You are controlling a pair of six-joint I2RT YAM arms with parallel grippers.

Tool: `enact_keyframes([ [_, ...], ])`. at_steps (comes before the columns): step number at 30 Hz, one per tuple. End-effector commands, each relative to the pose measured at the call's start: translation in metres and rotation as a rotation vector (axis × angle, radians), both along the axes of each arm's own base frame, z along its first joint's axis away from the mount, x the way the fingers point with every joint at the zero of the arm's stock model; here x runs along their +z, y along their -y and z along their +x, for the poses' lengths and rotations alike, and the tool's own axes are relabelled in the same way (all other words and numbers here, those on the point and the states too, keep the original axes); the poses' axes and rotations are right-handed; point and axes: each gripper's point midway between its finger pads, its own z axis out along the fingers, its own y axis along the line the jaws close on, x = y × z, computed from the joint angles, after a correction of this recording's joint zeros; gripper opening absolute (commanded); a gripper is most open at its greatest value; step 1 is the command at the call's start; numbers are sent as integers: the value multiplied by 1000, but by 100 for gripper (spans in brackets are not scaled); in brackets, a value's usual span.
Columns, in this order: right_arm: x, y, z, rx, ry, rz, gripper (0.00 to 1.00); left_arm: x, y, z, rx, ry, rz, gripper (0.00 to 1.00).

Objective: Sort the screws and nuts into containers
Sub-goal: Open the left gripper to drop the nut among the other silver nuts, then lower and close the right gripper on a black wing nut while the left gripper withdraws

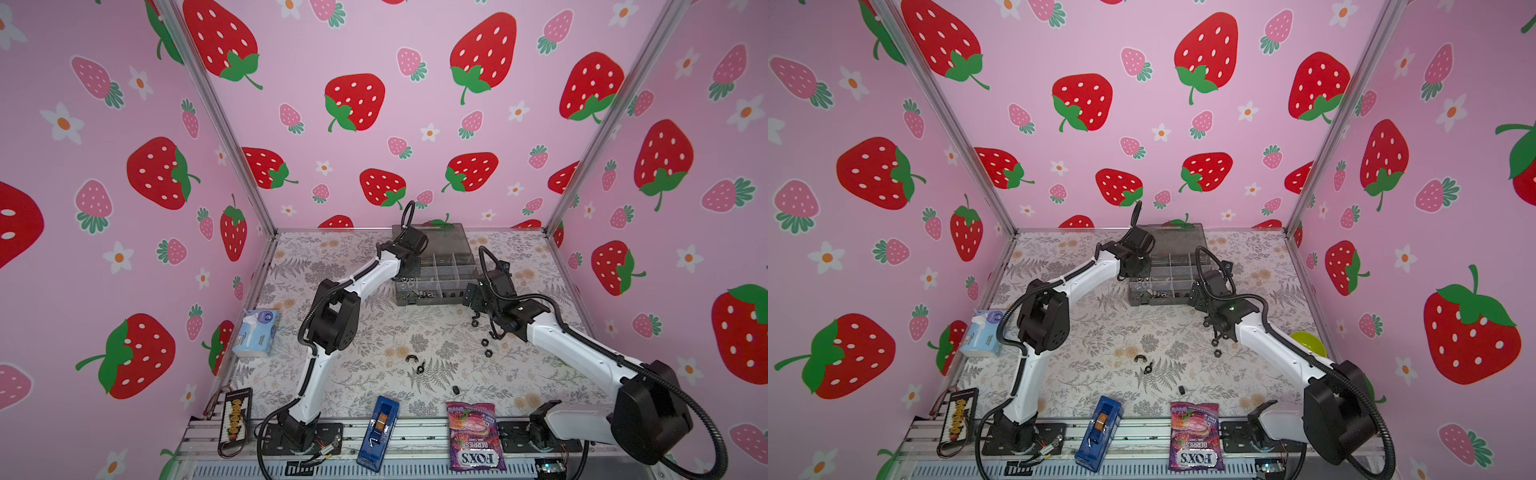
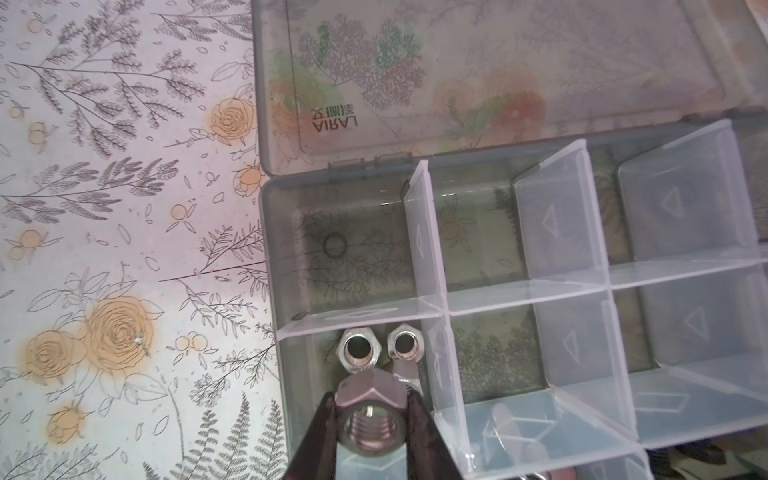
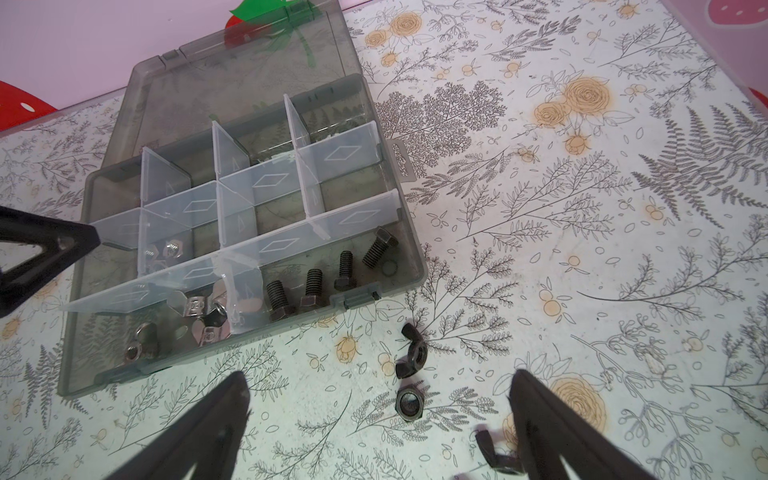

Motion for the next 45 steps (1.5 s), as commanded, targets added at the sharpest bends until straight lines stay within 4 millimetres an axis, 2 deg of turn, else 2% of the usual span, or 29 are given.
enact_keyframes([
  [1, 0, 2, -3, -12, 0, 20, 100, 13, 6, 7, -10, 13, -34, 24],
  [7, -7, 1, -9, 6, -27, 6, 100, 4, 8, 6, -12, -9, -41, 33],
  [13, -14, 0, -16, 18, -50, -5, 100, 4, 9, 5, -13, -13, -49, 43],
  [16, -16, -4, -19, 37, -57, 0, 100, 12, 10, 2, -11, -7, -65, 44],
  [22, -27, -21, -37, 105, -116, -17, 97, 49, 0, -12, 6, 54, -111, 54],
  [25, -34, -37, -51, 165, -154, -16, 92, 69, -11, -23, 27, 88, -127, 67],
  [29, -44, -61, -74, 257, -219, -31, 84, 84, -30, -44, 63, 115, -140, 96],
  [30, -46, -67, -79, 280, -232, -39, 83, 87, -34, -49, 71, 124, -144, 100],
  [38, -64, -120, -120, 538, -283, -108, 73, 88, -80, -91, 175, 143, -129, 99],
  [45, -76, -154, -147, 723, -301, -188, 61, 86, -131, -120, 335, 168, -164, 99],
])
